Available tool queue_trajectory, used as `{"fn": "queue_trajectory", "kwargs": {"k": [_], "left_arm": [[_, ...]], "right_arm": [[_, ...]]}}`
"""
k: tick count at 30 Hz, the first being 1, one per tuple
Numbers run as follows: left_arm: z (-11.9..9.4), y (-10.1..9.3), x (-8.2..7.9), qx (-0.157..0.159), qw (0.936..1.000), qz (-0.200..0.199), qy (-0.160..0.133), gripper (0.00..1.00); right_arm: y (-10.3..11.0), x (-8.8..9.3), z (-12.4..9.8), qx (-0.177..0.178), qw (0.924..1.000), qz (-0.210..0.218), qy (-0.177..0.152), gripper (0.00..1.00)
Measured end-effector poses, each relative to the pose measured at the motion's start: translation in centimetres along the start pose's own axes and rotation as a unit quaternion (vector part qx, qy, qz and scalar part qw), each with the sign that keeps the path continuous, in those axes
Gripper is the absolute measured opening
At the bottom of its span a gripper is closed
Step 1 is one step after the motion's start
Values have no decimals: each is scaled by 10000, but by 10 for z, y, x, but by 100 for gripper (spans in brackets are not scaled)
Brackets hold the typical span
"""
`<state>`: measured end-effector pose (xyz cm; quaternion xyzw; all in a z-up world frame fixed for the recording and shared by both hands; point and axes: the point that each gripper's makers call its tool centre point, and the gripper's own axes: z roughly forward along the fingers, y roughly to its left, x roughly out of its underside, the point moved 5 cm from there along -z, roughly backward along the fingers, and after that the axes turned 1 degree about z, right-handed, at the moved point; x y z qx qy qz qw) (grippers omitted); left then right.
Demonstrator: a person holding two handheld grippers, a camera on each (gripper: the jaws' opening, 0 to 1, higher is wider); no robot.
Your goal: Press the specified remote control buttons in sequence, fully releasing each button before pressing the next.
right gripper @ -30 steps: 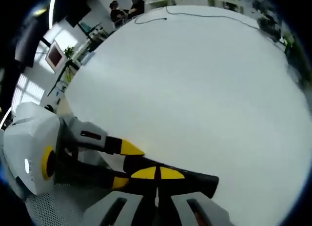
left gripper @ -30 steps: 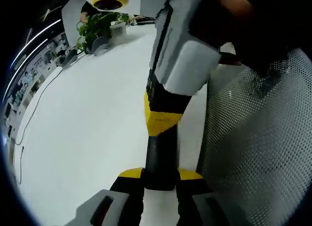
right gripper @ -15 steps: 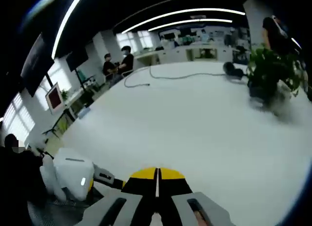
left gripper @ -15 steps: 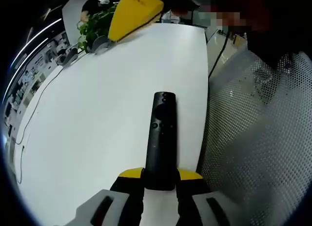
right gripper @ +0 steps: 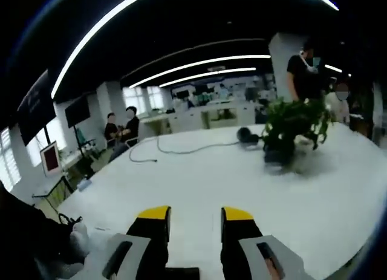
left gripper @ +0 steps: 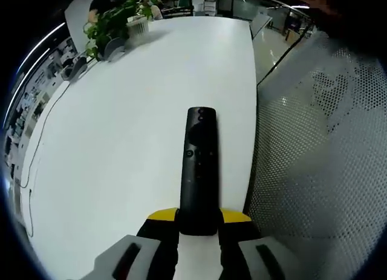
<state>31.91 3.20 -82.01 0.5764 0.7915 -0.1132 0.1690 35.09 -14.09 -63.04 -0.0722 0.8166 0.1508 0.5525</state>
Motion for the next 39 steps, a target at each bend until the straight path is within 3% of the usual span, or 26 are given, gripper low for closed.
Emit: {"fn": "queue_trajectory", "kwargs": {"k": [9, 18, 20, 23, 29, 31, 35, 39], "left_arm": [[0, 0, 0, 16, 10000, -24, 90, 24], [-1, 9, 2, 113, 9997, 199, 104, 24], [-2, 15, 4, 98, 9997, 178, 158, 24], [-3, 24, 6, 95, 9996, 158, 220, 24], [-3, 40, 7, 113, 9988, 266, 398, 24], [-5, 46, 8, 69, 9982, 296, 525, 24], [-6, 63, 10, -67, 9949, 745, 672, 24], [-8, 80, 10, -88, 9955, 655, 675, 23]], "right_arm": [[-28, 5, -39, 830, 9956, -212, -388, 64], [-40, 24, -55, 1295, 9888, 224, -705, 82], [-40, 30, -53, 1305, 9894, 251, -585, 81], [-45, 33, -52, 1475, 9880, -69, -442, 81], [-44, 47, -43, 1388, 9901, -228, 44, 79], [-46, 48, -43, 1406, 9897, -240, 96, 76], [-48, 48, -45, 1431, 9895, -182, 45, 76], [-49, 52, -44, 1458, 9890, -151, 215, 73]]}}
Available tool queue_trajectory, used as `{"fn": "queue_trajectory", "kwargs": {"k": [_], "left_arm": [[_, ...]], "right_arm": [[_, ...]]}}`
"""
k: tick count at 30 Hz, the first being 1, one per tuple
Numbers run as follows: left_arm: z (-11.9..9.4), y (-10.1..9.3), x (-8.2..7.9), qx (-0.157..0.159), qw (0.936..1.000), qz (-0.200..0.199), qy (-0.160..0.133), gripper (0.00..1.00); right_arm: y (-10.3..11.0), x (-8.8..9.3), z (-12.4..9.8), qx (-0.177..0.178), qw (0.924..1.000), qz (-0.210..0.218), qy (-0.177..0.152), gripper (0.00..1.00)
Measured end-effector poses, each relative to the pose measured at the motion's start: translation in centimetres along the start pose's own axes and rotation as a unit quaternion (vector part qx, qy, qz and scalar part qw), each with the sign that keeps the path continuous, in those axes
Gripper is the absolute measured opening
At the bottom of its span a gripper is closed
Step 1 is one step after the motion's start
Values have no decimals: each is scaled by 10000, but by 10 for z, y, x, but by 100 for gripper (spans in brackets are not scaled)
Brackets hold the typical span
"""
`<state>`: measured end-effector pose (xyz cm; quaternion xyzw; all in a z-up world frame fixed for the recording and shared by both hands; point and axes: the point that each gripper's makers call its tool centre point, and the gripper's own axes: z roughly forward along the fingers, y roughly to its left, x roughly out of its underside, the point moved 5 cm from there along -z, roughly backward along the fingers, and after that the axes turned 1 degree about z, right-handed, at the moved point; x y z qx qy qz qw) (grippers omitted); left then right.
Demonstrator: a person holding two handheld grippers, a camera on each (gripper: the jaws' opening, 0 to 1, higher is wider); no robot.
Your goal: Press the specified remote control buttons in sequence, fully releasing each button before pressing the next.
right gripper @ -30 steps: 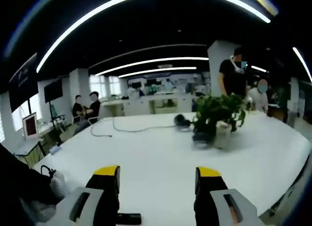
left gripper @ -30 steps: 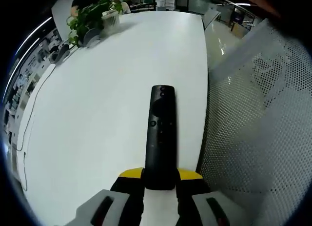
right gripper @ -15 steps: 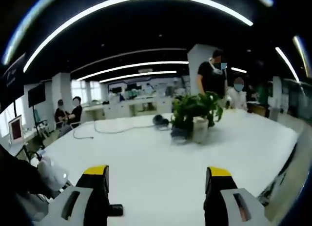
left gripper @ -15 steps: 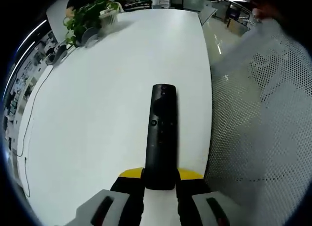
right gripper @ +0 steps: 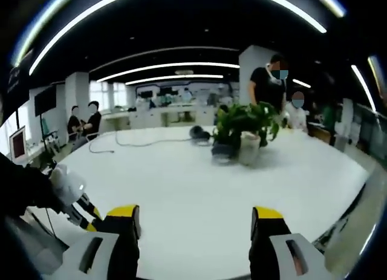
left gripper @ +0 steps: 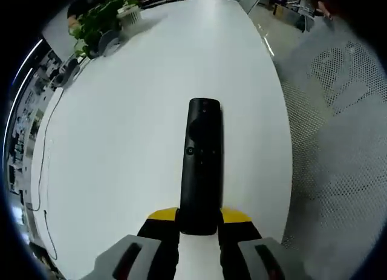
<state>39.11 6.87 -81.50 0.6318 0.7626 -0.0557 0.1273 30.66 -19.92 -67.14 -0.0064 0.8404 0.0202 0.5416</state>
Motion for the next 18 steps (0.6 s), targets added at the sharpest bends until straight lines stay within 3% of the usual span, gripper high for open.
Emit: {"fn": "queue_trajectory", "kwargs": {"k": [10, 18], "left_arm": [[-7, 32, -5, 3, 9999, -8, -121, 24], [-11, 73, -4, -297, 9991, 303, -3, 24]], "right_arm": [[-3, 4, 1, 60, 9998, -1, 164, 70], [-4, 8, 3, 68, 9995, -4, 315, 68]]}}
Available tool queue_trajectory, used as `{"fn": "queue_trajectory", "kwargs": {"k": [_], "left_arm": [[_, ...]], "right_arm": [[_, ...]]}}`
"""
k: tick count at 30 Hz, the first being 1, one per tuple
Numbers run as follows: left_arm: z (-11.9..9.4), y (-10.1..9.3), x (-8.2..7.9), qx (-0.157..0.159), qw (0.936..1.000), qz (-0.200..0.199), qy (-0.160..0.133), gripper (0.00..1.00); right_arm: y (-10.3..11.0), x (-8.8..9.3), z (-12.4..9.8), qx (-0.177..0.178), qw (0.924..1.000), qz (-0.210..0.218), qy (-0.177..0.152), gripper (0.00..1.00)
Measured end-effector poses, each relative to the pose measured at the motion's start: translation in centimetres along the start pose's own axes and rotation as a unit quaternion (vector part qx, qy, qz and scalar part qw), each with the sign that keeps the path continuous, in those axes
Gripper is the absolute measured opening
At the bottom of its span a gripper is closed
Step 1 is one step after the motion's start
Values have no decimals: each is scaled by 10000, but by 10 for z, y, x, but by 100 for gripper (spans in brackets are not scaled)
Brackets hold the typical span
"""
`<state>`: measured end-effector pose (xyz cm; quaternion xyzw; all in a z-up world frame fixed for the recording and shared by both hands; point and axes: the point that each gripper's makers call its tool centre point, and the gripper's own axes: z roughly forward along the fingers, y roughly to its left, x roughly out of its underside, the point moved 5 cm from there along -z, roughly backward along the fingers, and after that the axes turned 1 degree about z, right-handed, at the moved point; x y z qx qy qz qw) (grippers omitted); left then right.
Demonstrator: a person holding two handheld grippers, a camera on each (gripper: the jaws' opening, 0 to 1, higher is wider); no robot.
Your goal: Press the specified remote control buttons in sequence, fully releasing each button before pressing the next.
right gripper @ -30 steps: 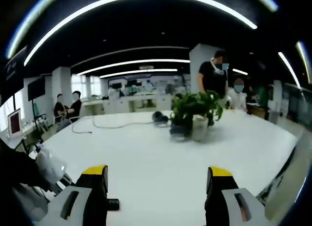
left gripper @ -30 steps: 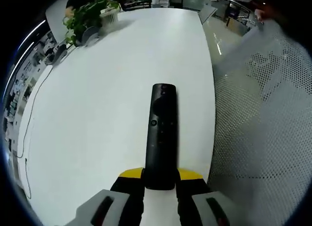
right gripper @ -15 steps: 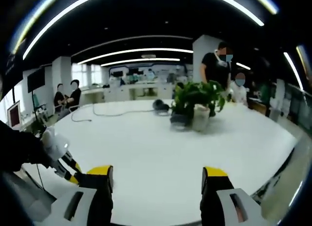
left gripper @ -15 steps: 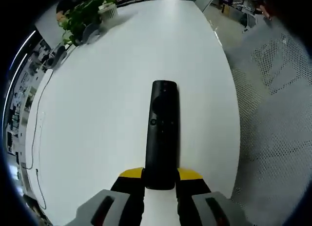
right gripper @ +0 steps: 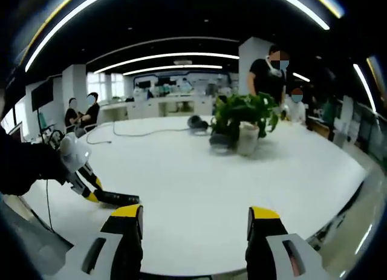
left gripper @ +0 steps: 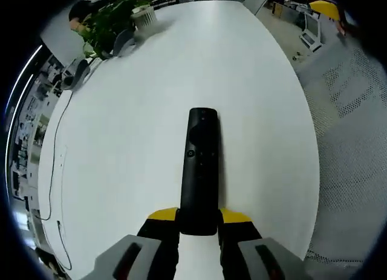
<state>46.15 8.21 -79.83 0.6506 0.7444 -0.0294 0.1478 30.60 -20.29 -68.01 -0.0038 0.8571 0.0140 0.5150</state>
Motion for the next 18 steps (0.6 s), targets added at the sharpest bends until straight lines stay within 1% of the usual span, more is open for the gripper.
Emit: {"fn": "queue_trajectory", "kwargs": {"k": [2, 6, 10, 12, 15, 18], "left_arm": [[1, 10, 2, -83, 9999, 62, 23, 24], [3, 19, 3, -59, 9999, 120, 24, 24], [7, 33, 3, -187, 9996, 222, 29, 24], [9, 37, 2, -188, 9995, 249, 20, 24], [13, 45, 2, -268, 9991, 331, 43, 24], [16, 51, 3, -209, 9993, 289, 95, 24]], "right_arm": [[0, 0, 0, 14, 10000, -4, 20, 68], [0, 1, 1, 29, 10000, 1, 69, 67], [-1, 3, 1, 22, 9999, 23, 112, 67], [-1, 5, 2, 4, 9998, 31, 183, 66], [-1, 4, 2, 6, 9998, 84, 175, 66], [-2, 6, 3, 41, 9997, 49, 244, 65]]}}
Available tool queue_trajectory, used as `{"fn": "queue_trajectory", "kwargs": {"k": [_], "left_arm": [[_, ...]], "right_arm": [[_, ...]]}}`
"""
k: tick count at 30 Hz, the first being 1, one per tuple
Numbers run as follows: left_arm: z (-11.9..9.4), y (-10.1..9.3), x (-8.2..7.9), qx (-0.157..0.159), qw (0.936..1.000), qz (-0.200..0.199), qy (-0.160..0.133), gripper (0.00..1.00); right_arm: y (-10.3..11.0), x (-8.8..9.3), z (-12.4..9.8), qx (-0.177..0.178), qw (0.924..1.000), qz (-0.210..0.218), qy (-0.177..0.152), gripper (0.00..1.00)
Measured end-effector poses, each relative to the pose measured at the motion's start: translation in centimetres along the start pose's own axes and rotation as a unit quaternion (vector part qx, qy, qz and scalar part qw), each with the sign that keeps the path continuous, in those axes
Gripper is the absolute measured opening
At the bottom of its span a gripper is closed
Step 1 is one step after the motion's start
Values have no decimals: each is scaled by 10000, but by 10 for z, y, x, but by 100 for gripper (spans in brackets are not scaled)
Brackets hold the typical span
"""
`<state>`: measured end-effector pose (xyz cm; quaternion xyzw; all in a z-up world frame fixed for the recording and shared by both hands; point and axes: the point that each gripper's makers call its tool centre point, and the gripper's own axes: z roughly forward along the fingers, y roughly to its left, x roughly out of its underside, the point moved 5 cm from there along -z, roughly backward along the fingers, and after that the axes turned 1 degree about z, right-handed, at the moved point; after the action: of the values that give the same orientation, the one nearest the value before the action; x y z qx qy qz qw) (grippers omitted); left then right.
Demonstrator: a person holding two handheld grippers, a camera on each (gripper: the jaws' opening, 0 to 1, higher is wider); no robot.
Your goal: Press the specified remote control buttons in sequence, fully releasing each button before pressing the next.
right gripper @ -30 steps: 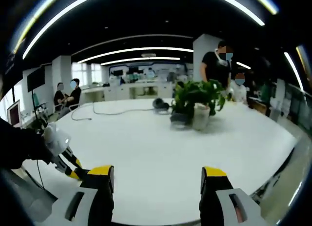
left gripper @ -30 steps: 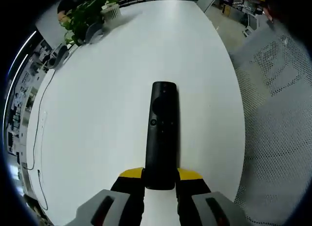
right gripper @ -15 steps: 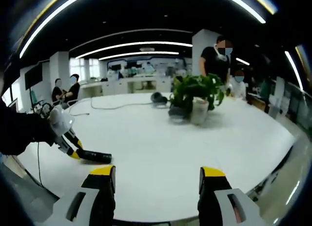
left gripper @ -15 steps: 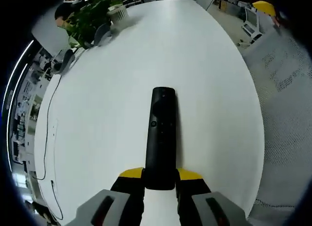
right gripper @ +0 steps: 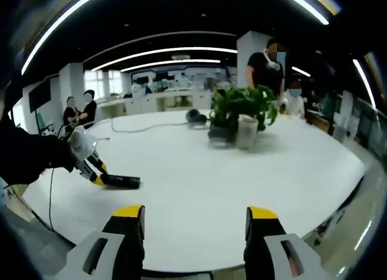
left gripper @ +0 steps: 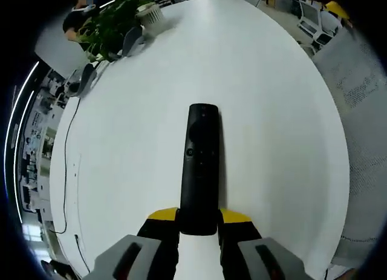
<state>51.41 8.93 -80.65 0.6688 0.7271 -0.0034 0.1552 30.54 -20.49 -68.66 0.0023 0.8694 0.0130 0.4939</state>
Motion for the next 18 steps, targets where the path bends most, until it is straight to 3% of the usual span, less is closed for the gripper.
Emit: {"fn": "queue_trajectory", "kwargs": {"k": [18], "left_arm": [[13, 65, 6, -303, 9993, 70, 194, 24]], "right_arm": [[1, 5, 2, -60, 9997, -33, 238, 62]]}}
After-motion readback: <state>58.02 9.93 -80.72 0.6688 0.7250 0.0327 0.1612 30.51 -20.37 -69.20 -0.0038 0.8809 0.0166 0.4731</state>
